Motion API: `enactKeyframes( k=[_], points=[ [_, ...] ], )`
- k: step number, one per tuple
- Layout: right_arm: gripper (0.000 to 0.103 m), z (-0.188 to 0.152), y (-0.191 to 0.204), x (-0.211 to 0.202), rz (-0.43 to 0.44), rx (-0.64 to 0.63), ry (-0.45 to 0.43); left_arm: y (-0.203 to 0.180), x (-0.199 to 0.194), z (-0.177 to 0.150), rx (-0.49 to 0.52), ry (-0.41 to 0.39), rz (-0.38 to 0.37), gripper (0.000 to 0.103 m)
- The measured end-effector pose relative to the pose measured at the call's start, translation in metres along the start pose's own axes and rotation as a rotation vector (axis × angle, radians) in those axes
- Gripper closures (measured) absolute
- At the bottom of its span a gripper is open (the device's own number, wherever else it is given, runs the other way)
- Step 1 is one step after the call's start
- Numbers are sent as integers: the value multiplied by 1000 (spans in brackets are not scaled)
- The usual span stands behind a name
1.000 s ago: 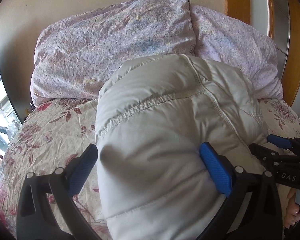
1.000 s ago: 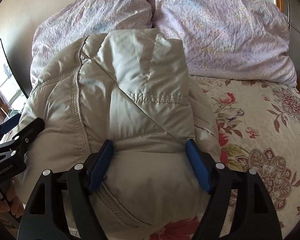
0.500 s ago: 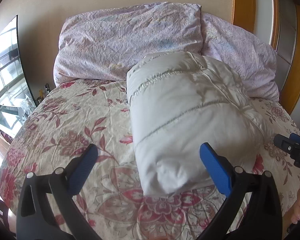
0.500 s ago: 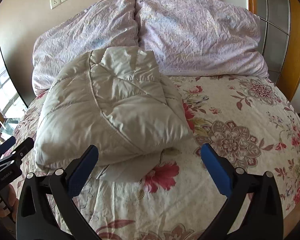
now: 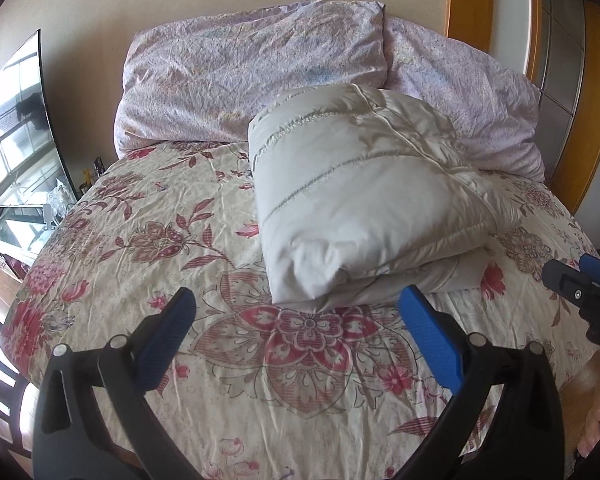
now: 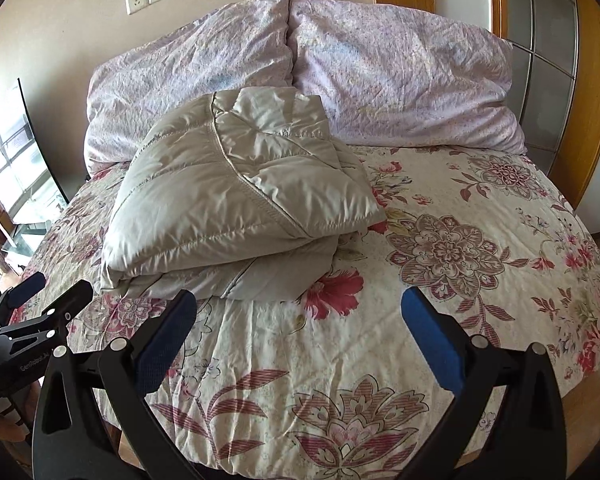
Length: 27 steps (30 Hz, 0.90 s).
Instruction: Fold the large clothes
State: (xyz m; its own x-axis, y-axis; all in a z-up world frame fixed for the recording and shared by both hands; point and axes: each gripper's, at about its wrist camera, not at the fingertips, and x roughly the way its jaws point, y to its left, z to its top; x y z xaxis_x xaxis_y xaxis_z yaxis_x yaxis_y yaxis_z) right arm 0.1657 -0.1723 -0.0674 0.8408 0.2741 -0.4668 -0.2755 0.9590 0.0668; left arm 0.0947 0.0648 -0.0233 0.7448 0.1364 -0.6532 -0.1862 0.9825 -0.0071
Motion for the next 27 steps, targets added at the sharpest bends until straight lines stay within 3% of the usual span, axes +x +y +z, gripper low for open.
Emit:
enactKeyframes(
  k=[27],
  points=[
    [1, -13, -8, -24, 52, 5, 57, -18, -19, -10, -45, 83, -124, 2]
  ],
)
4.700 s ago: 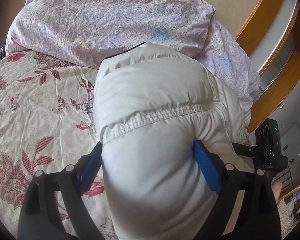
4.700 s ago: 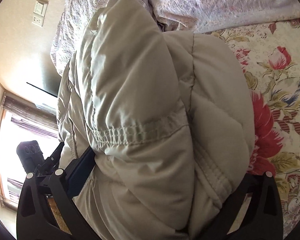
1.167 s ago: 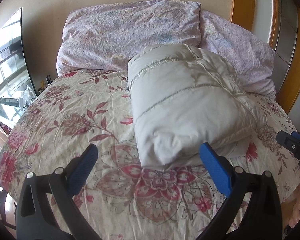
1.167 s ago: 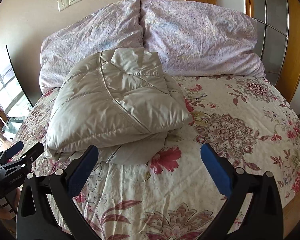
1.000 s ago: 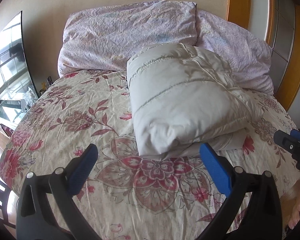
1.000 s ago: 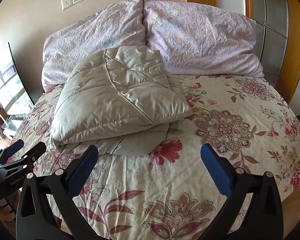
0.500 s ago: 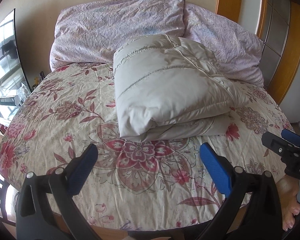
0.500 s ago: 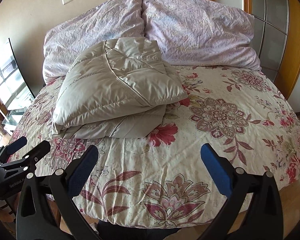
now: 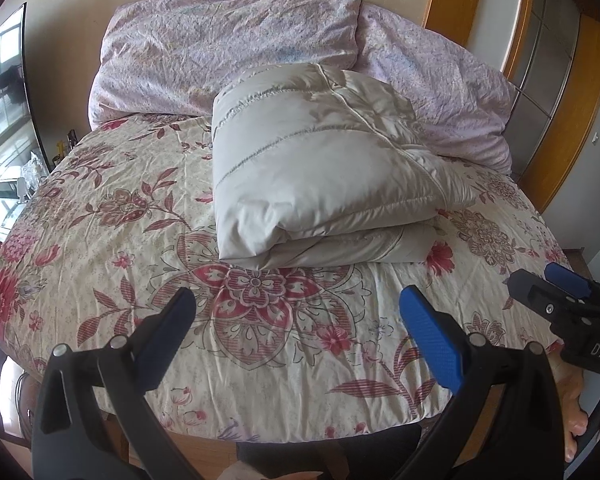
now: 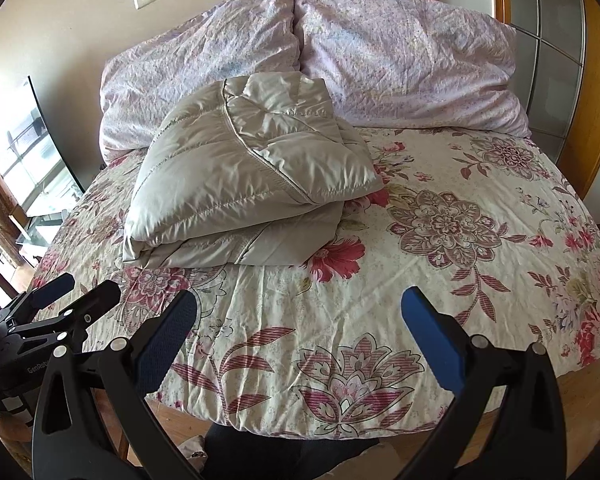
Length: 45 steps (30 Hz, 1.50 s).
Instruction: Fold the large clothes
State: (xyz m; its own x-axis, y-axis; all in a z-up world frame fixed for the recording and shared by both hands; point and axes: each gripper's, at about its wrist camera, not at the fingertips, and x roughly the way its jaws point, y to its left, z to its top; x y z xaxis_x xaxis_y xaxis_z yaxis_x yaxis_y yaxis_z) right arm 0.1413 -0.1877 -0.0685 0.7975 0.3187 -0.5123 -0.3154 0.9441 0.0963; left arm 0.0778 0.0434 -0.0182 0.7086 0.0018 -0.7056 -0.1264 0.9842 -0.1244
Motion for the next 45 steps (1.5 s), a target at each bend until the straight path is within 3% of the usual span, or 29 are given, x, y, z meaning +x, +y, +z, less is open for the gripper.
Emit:
enactKeyframes(
  k=[45],
  points=[
    [1, 7, -9, 18, 40, 26, 51, 2, 8, 1, -25, 32, -20, 2]
  ],
)
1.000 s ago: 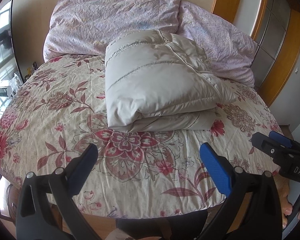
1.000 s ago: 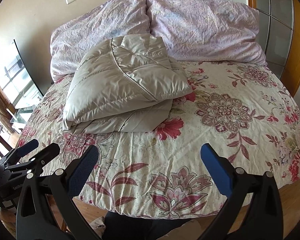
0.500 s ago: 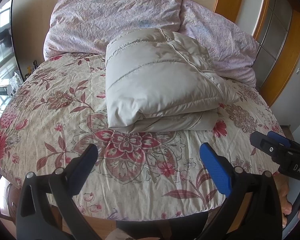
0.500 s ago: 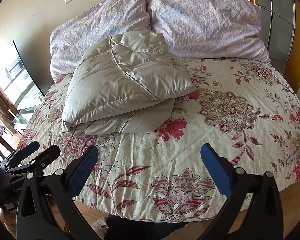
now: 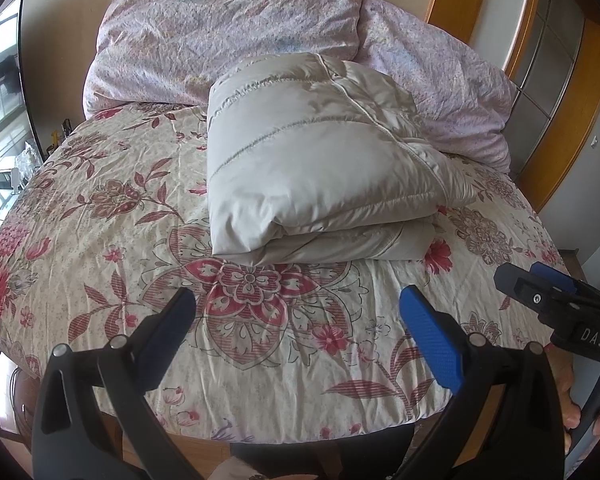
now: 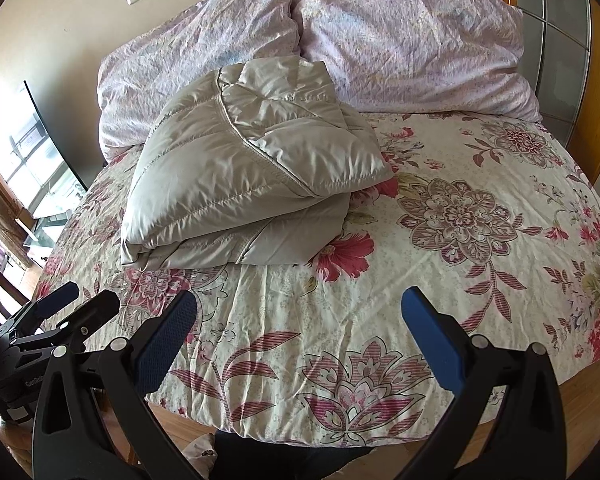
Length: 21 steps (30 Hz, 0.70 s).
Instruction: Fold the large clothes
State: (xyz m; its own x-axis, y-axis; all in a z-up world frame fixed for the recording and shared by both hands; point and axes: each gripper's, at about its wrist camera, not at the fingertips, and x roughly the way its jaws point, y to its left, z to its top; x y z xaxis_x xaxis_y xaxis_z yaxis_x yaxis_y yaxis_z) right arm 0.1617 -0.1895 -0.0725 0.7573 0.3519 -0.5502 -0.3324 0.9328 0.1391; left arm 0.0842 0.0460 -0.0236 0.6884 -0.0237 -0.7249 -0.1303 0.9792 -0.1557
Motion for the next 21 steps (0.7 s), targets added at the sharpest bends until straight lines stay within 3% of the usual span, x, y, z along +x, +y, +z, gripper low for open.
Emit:
enactKeyframes(
  k=[21],
  points=[
    [1, 0, -1, 2, -1, 1, 1, 1, 1, 0, -3, 3, 3, 2]
  ],
)
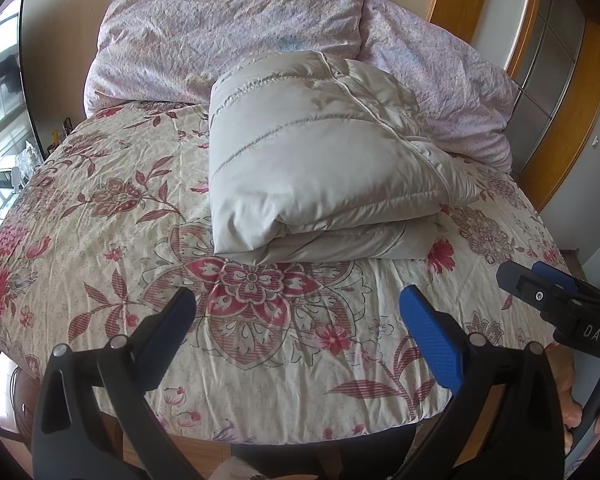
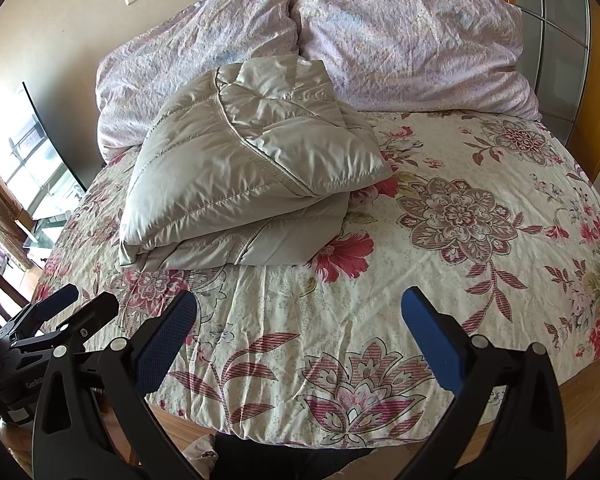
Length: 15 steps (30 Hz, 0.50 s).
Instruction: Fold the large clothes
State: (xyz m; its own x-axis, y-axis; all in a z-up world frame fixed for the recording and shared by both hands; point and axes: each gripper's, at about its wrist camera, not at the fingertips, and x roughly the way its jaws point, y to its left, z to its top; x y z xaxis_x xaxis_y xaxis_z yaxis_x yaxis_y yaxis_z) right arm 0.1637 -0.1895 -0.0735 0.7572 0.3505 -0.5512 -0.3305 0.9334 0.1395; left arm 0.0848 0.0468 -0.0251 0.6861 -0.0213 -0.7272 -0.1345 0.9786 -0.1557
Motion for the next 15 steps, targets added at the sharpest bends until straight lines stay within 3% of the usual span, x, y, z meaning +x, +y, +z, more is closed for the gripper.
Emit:
enactKeyframes(
  k=[15],
  points=[
    [1, 1, -2, 1, -1, 4, -1, 2, 3, 0, -4, 3, 2, 2]
  ],
)
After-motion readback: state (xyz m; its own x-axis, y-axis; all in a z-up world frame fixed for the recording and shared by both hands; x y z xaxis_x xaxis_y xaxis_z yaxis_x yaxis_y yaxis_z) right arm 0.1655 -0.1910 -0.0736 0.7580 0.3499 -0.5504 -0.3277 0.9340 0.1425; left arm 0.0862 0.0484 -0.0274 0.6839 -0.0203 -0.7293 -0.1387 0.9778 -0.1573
